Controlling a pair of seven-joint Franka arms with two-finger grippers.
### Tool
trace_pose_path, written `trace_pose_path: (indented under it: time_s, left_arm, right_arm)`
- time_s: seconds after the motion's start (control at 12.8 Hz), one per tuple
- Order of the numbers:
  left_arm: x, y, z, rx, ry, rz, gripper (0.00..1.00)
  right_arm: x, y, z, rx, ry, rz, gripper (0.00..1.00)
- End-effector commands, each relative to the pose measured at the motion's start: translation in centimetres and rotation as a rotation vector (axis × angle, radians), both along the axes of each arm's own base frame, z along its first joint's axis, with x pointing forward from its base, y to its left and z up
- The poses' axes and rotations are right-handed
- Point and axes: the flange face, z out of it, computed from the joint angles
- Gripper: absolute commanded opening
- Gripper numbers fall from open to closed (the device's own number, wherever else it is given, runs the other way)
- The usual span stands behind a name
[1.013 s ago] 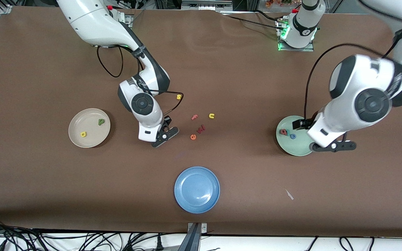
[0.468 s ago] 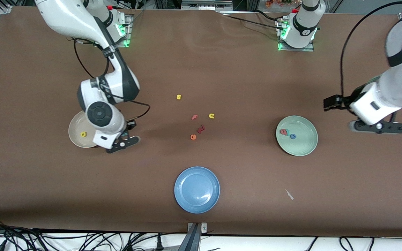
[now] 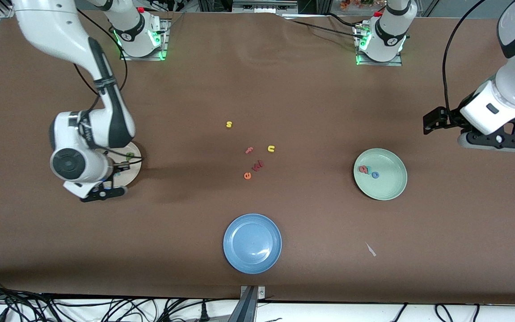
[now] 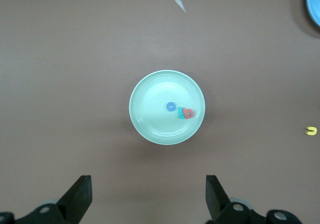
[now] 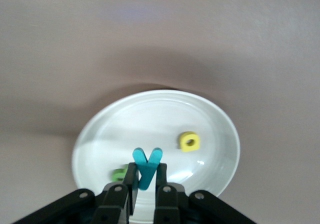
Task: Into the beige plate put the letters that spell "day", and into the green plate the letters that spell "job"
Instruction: 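Put the y on the beige plate while the left gripper returns to rest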
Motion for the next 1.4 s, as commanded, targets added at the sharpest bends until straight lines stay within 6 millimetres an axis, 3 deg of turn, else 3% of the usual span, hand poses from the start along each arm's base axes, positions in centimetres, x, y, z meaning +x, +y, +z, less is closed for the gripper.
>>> trace_pose_path:
  time_s: [0.0,0.31,0.62,0.86,1.09,1.33]
  left_arm:
    - [-1.6,1.7,0.7,-0.005,-0.028,-0.019,1.0]
    - [-1.2,2.5,0.5,-0.006,-0.023,-0.023,1.0]
    - [-1.1,3.1,0.3,-0.007,-0.02,-0.023,1.0]
    - [-1.1,3.5,0.3,-0.007,-0.02,-0.023,1.0]
    - [-1.1,3.9,0.3,-0.007,-0.02,-0.048,1.0]
    - [-1.1,3.9,0.3,-0.007,-0.02,-0.048,1.0]
  right_arm:
    - [0.3,-0.4,-0.4,0.085,0.003,-0.035,1.0]
    - [0.6,2.0,1.1,0.084,-0.006,-0.068,1.0]
    - [0.7,6.1,4.0,0.052,0.038,-0.127,1.0]
    - [-0.2,8.4,7.2,0.023,0.092,-0.167,1.0]
    - [-1.6,8.8,10.3,0.016,0.14,-0.167,1.0]
    - [-3.9,9.8,14.6,0.029,0.125,-0.15,1.0]
